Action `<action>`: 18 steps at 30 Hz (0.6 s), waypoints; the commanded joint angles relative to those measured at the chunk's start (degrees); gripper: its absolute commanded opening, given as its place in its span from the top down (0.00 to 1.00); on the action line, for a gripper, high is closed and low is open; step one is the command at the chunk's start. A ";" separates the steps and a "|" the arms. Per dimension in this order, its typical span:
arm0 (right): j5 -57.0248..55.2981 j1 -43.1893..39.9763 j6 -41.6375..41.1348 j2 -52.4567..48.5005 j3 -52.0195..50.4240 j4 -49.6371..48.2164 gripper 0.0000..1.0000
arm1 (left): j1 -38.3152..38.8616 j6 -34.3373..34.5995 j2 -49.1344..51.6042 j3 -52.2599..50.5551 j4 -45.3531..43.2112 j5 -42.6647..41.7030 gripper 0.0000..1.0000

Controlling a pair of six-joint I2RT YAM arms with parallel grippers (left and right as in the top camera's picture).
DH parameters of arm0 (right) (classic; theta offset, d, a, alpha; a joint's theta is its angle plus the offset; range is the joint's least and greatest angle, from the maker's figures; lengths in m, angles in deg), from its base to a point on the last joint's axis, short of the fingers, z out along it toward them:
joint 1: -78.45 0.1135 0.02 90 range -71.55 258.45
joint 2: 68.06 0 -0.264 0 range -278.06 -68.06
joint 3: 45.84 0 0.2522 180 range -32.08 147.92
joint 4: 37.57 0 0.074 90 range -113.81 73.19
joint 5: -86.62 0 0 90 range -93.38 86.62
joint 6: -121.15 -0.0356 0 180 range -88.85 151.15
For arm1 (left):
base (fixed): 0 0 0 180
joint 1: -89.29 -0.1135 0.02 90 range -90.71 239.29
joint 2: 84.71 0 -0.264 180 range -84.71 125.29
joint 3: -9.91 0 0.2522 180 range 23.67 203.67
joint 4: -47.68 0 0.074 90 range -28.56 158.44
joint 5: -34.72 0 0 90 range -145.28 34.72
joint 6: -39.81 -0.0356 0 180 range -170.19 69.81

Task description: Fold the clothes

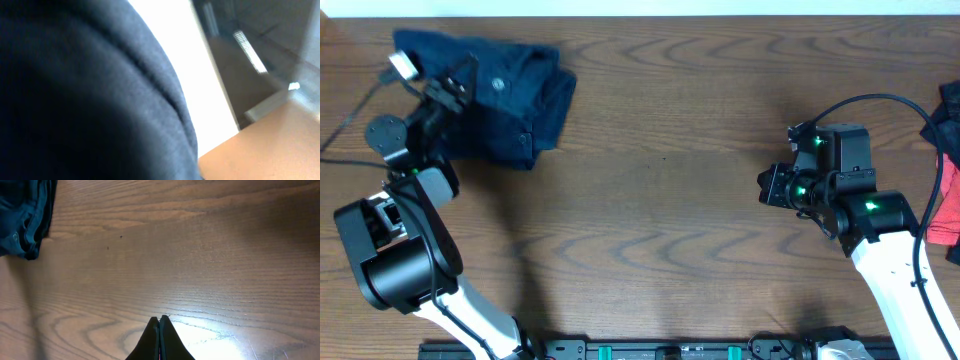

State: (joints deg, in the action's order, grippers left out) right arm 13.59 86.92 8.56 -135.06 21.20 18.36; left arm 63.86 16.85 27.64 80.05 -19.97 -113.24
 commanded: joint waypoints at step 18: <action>-0.02 -0.15 -0.09 0.24 0.28 1.81 0.99 | 3.54 -27.28 -0.37 12.31 41.75 0.94 0.94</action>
State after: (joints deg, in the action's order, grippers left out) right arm 13.57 86.92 8.56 -135.06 21.20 19.94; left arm 69.10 -2.10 27.82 91.53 20.19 -111.86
